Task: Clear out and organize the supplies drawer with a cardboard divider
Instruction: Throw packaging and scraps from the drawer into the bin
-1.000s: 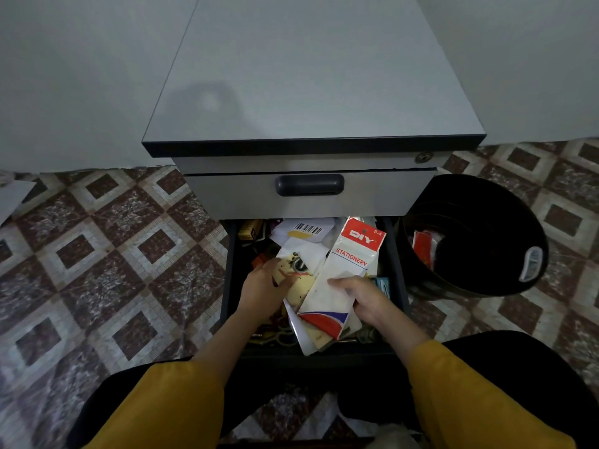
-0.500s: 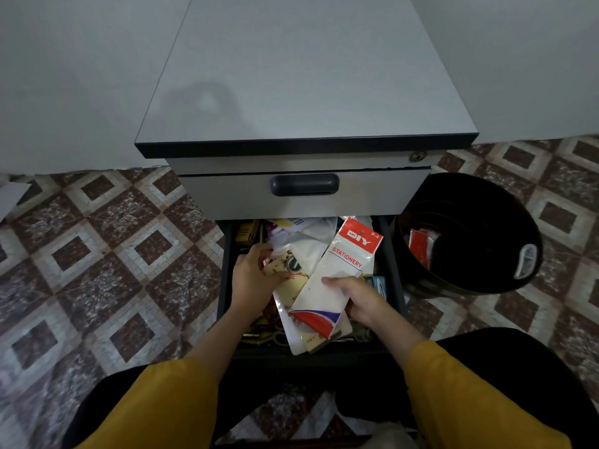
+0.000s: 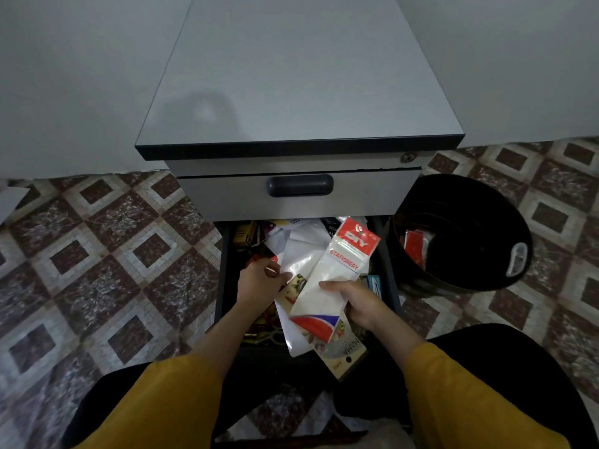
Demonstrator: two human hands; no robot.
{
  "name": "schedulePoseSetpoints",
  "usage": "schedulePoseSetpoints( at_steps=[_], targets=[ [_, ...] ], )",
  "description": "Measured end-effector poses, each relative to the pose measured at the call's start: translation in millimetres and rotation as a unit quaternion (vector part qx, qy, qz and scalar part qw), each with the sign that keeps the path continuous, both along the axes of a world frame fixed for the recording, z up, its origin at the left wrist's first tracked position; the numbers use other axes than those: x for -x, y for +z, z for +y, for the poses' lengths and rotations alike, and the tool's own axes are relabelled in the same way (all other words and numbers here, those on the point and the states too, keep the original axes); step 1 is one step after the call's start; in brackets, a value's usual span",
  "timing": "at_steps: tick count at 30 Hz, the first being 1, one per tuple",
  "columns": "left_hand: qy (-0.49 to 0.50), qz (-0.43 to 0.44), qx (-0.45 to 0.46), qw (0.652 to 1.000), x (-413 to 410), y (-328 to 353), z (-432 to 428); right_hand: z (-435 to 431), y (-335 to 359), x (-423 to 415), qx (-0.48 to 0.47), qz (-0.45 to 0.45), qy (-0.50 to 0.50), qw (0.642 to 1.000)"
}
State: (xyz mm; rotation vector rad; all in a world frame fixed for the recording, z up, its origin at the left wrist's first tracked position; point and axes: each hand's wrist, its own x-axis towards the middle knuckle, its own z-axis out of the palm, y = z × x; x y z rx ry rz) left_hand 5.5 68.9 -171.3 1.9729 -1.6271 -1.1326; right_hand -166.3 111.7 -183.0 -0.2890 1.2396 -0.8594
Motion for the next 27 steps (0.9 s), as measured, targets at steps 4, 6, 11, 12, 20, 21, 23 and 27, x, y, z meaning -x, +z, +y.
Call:
schedulePoseSetpoints(
  at_steps=[4, 6, 11, 12, 20, 21, 23, 27],
  targets=[
    [0.011, 0.016, -0.028, 0.999, 0, -3, 2, 3, -4, -5, -0.005, 0.04, 0.02, 0.999],
    [0.002, 0.021, -0.05, 0.999, -1, -5, 2, 3, -5, -6, -0.003, 0.054, 0.021, 0.998],
    [0.019, 0.05, -0.052, 0.997, -6, -5, -1, 1, -6, -5, -0.006, 0.059, 0.027, 0.998],
    [0.02, 0.046, -0.055, 0.997, -6, -6, -1, 1, -6, -6, -0.005, 0.068, 0.026, 0.997],
    [0.124, 0.142, -0.12, 0.975, 0, -1, 9, 4, 2, -5, 0.002, 0.052, -0.023, 0.998],
    [0.131, 0.202, -0.147, 0.959, 1, -2, 12, 5, 5, -3, 0.007, 0.051, -0.022, 0.998],
    [0.127, 0.275, -0.166, 0.939, 6, -1, 23, 9, 10, -1, 0.017, 0.047, -0.023, 0.998],
    [0.118, 0.31, -0.13, 0.934, 18, 9, 45, 24, 22, 7, 0.036, 0.045, -0.015, 0.998]
  ],
)
